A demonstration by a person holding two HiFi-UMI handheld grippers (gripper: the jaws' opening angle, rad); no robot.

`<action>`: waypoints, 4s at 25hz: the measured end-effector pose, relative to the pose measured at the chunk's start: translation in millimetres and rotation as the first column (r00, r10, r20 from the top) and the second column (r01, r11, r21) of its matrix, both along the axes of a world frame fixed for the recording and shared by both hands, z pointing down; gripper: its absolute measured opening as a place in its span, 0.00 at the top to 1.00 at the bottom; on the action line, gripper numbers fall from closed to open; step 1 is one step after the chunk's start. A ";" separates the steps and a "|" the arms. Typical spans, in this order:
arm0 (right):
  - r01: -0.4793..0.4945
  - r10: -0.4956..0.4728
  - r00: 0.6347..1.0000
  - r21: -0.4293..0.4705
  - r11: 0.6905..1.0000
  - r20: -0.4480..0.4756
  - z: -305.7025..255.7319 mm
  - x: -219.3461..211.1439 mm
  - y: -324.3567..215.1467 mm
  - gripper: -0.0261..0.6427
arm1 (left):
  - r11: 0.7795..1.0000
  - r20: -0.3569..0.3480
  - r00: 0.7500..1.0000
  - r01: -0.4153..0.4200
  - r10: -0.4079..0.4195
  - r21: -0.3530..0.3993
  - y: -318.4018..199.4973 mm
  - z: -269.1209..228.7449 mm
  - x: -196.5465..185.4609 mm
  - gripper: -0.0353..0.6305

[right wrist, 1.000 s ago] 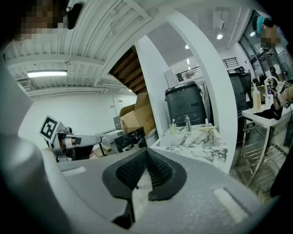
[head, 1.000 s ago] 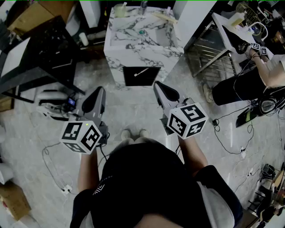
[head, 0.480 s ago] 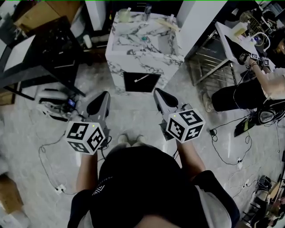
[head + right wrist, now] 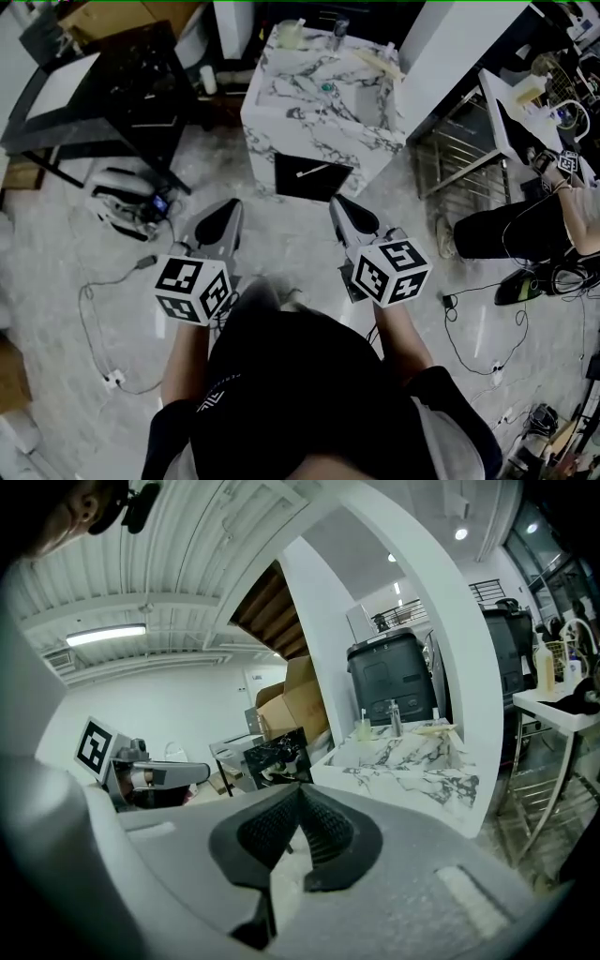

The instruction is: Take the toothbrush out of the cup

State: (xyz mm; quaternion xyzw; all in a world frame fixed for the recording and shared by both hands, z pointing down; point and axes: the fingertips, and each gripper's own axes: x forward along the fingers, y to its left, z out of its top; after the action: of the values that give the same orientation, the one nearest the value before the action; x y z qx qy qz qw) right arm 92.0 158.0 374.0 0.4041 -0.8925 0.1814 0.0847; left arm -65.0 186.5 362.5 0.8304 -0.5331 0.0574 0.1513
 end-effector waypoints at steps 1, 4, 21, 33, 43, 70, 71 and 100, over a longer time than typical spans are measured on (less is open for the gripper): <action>0.011 -0.011 1.000 -0.002 1.000 0.000 0.7 -2.1 -1.2 0.96 | 1.000 0.003 1.000 0.001 -0.001 -0.001 -0.8 0.6 -0.6 0.92; 0.036 -0.036 0.999 -0.011 0.999 0.001 3.7 -9.8 -6.3 0.96 | 1.000 0.012 1.000 0.000 0.000 0.005 -7.5 1.5 -3.7 0.92; 0.010 -0.012 0.999 -0.063 0.998 -0.033 12.7 -72.2 -108.4 0.96 | 0.994 0.028 0.993 -0.111 0.112 -0.022 -123.6 11.2 -48.7 0.83; -0.080 0.076 0.996 -0.071 0.994 -0.054 13.8 -117.7 -172.3 0.96 | 0.970 0.009 0.970 -0.242 0.242 -0.007 -195.1 6.1 -86.7 0.78; -0.120 0.114 0.990 -0.063 0.991 -0.087 8.6 -116.3 -209.7 0.96 | 0.944 0.086 0.941 -0.330 0.327 0.016 -249.7 5.0 -78.1 0.70; -0.028 0.021 0.998 -0.130 0.991 -0.059 29.9 -58.3 -390.6 0.96 | 0.941 0.303 0.898 -0.339 0.318 0.018 -475.8 3.3 6.3 0.67; -0.024 0.016 0.998 -0.135 0.991 -0.057 32.1 -56.9 -395.4 0.96 | 0.941 0.303 0.899 -0.337 0.317 0.014 -482.7 4.9 8.2 0.67; 0.021 -0.033 0.999 -0.271 0.962 -0.041 78.7 -36.6 -440.3 0.96 | 0.926 0.511 0.790 -0.377 0.338 -0.029 -591.4 49.8 45.4 0.82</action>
State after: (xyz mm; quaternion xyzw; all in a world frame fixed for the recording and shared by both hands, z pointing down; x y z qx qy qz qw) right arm 55.4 -282.3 452.7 0.3806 -0.8627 0.2912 0.1615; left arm -19.6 -404.9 412.4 0.8764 -0.3888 0.2814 -0.0389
